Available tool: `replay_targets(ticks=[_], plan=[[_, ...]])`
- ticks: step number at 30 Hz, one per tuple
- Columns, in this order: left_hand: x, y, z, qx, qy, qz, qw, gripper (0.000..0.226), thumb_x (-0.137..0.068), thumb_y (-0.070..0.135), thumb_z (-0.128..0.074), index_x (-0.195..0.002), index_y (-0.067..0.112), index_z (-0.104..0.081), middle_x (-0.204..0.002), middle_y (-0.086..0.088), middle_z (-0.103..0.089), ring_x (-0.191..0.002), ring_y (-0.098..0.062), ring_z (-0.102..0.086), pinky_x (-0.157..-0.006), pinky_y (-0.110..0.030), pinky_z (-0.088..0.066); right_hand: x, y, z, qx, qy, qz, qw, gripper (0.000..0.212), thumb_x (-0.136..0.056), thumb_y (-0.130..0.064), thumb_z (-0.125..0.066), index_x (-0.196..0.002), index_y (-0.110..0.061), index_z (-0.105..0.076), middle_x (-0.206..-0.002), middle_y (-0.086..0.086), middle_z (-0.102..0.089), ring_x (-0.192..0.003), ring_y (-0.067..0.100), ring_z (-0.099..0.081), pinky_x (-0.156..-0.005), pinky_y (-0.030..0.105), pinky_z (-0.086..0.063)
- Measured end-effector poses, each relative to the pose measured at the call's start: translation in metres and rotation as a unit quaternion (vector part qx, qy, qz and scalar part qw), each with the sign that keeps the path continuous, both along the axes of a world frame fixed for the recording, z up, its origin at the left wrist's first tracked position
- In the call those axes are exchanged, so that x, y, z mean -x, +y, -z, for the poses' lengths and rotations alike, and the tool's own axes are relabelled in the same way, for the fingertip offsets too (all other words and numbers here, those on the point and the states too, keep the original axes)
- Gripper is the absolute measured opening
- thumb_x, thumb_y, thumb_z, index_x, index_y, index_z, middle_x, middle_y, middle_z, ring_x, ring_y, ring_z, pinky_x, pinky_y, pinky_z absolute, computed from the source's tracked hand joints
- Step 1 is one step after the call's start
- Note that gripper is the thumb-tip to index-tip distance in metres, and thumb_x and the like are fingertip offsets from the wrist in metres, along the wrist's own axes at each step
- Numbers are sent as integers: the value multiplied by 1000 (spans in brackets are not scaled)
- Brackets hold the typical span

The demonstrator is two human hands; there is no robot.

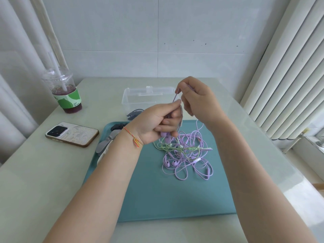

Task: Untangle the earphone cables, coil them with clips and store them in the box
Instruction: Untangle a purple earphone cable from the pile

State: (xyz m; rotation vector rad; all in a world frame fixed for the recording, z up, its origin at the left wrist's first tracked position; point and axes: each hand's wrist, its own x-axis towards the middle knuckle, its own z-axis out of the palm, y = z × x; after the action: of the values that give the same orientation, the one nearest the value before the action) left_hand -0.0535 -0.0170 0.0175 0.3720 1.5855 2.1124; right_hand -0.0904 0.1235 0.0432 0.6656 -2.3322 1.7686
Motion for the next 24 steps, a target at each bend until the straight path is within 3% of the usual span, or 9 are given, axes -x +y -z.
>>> replay_targets(ticks=[5, 9, 12, 15, 19, 22, 24], plan=[[5, -12, 0, -194, -33, 24, 980, 52, -102, 41, -27, -58, 18, -40, -52, 3, -32, -37, -7, -25, -33, -18, -24, 4, 4, 9, -31, -58, -30, 997, 18, -97, -10, -45, -89, -9, -61, -59, 4, -50, -48, 17, -47, -48, 27, -41], [7, -14, -1, -268, -28, 20, 963, 51, -102, 38, -27, -62, 16, -49, -49, 5, -17, -38, -10, -13, -32, -19, -17, -1, -5, 12, -67, -90, -100, 989, 21, -92, -3, -47, -97, 3, -66, -77, 12, -62, -69, 20, -60, -74, 41, -57], [9, -14, -1, -263, -7, -24, 965, 48, -102, 37, -27, -70, 15, -55, -47, 6, -13, -36, -10, -10, -31, -19, -16, -5, -6, 12, -18, -127, -138, 982, 24, -95, -5, -46, -100, 3, -68, -86, 20, -67, -81, 29, -66, -88, 48, -56], [11, -13, 1, -254, 12, -55, 966, 43, -104, 35, -26, -78, 13, -53, -46, 6, -20, -35, -7, -18, -33, -18, -24, -9, -7, 8, 51, -181, -183, 965, 35, -100, -13, -38, -103, 11, -64, -93, 34, -66, -85, 43, -67, -89, 50, -54], [12, -10, 4, -241, 2, -78, 967, 42, -101, 33, -33, -68, 15, -51, -53, 5, -36, -41, -7, -35, -42, -19, -34, -12, -11, 6, 67, -201, -166, 963, 43, -103, -36, -39, -88, -7, -66, -76, 8, -71, -69, 24, -65, -79, 40, -57], [11, -10, 3, -234, -12, -109, 966, 46, -101, 36, -36, -60, 17, -46, -49, 5, -31, -37, -8, -29, -39, -20, -32, -14, -11, 6, 46, -189, -178, 965, 47, -101, -43, -39, -92, -8, -68, -77, 12, -71, -73, 25, -64, -82, 42, -55], [11, -10, 2, -216, -15, -135, 967, 50, -100, 41, -38, -56, 19, -40, -45, 6, -24, -34, -8, -25, -36, -19, -29, -16, -14, 8, 42, -171, -186, 967, 40, -103, -37, -38, -94, -11, -66, -79, 11, -71, -76, 29, -64, -78, 41, -55]])
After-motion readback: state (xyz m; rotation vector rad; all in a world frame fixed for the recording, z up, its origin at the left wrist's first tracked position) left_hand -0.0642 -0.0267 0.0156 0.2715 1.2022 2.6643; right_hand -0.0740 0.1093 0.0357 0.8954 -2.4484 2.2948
